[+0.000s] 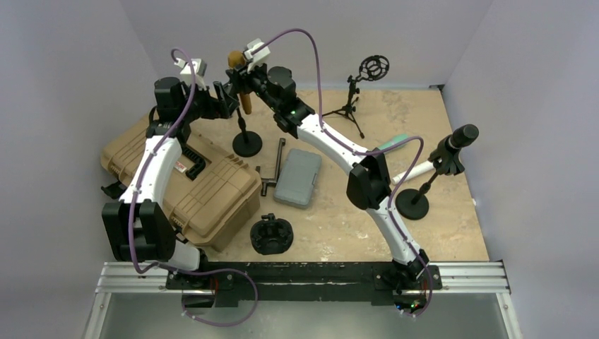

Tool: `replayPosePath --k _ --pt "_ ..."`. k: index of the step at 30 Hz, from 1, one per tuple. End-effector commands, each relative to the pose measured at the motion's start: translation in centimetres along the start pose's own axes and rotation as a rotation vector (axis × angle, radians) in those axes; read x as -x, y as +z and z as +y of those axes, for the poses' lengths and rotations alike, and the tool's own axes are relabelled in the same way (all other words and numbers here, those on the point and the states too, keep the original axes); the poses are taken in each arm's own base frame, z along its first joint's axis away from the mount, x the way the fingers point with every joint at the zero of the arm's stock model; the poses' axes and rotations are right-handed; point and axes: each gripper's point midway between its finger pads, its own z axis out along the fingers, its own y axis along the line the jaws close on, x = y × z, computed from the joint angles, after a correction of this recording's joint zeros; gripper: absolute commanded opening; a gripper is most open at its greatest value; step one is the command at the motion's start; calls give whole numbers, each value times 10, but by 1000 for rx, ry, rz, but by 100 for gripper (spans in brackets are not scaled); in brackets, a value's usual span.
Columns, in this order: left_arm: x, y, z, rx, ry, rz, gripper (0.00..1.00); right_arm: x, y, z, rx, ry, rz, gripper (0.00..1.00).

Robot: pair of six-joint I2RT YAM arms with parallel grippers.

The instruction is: Remove the microphone from the stand

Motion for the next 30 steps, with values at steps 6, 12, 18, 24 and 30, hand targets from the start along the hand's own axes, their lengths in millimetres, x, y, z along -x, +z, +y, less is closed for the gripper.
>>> replayPosePath --k 6,12,18,24,30 --pt "36 7 -2 -30 130 -77 75 95 -15 -2 15 -5 -177 14" --pt "38 14 -4 -48 154 -68 69 94 -15 -2 20 23 -175 14" --pt "40 20 -14 -59 201 -55 67 94 -14 -2 20 24 -175 13" --pt "41 22 -21 -57 237 -48 35 93 -14 -1 20 25 -175 12" --pt "29 21 -11 -17 233 2 0 94 -14 -3 12 21 -182 10"
